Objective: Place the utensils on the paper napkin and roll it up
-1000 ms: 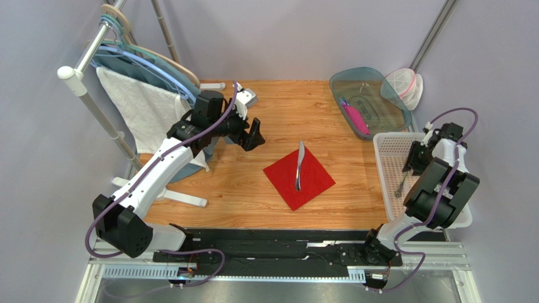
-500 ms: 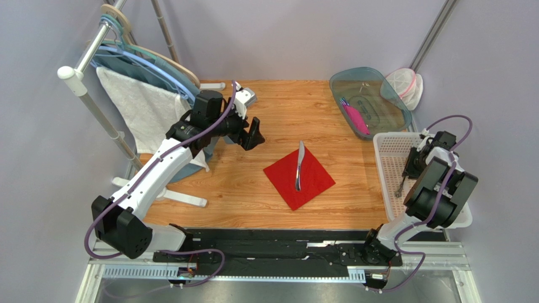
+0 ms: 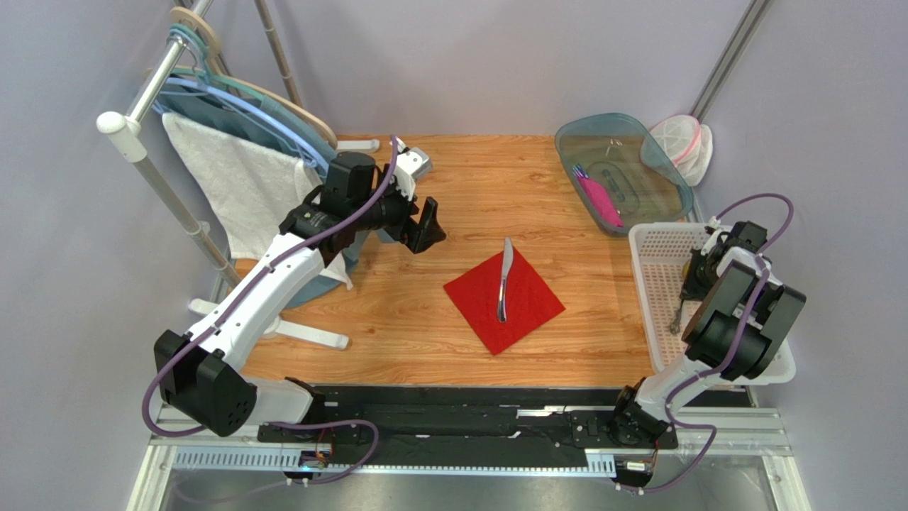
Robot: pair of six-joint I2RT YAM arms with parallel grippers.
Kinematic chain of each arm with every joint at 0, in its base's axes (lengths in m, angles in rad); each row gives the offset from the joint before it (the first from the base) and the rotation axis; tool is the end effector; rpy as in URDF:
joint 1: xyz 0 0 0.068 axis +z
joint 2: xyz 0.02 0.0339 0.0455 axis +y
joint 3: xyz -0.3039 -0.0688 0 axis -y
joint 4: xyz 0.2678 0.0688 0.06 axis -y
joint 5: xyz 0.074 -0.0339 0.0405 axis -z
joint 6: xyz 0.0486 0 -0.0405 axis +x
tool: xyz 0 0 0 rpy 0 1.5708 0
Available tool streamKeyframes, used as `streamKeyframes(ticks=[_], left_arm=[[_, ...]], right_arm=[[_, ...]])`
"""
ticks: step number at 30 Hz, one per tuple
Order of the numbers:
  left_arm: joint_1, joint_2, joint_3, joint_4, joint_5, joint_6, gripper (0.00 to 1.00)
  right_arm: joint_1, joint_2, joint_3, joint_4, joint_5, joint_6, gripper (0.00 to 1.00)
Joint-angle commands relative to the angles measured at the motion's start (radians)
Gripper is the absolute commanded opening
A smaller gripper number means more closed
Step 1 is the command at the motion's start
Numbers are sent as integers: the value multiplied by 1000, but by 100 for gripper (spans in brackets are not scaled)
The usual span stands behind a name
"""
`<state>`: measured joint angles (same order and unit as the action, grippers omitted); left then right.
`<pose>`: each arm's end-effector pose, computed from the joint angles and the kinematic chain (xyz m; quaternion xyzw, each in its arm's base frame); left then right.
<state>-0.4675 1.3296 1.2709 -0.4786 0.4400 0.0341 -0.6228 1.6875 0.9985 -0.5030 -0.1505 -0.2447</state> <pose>0.2760 -0.1625 0.3924 0.3150 0.7952 -0.2890 0.4301 0.2848 -0.1955 0.1780 0.1701 0.9645 -0.0119 0.2014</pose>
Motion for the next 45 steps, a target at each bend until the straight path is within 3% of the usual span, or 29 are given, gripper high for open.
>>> streamKeyframes(ticks=[1, 22, 25, 30, 38, 45], left_arm=[[6, -23, 12, 29, 5, -3, 96], [9, -90, -51, 52, -55, -8, 97], [29, -81, -50, 44, -57, -60, 98], [142, -60, -56, 54, 22, -181, 98], [161, -95, -82, 8, -6, -137, 98], [165, -165, -168, 9, -4, -145, 98]], right_arm=[[0, 18, 15, -22, -18, -21, 3], [34, -298, 247, -380, -170, 54, 0], [122, -341, 272, -408, -179, 122, 0], [383, -390, 285, -356, -136, 239, 0], [736, -332, 200, -181, -57, 507, 0], [923, -212, 121, -80, 28, 657, 0]])
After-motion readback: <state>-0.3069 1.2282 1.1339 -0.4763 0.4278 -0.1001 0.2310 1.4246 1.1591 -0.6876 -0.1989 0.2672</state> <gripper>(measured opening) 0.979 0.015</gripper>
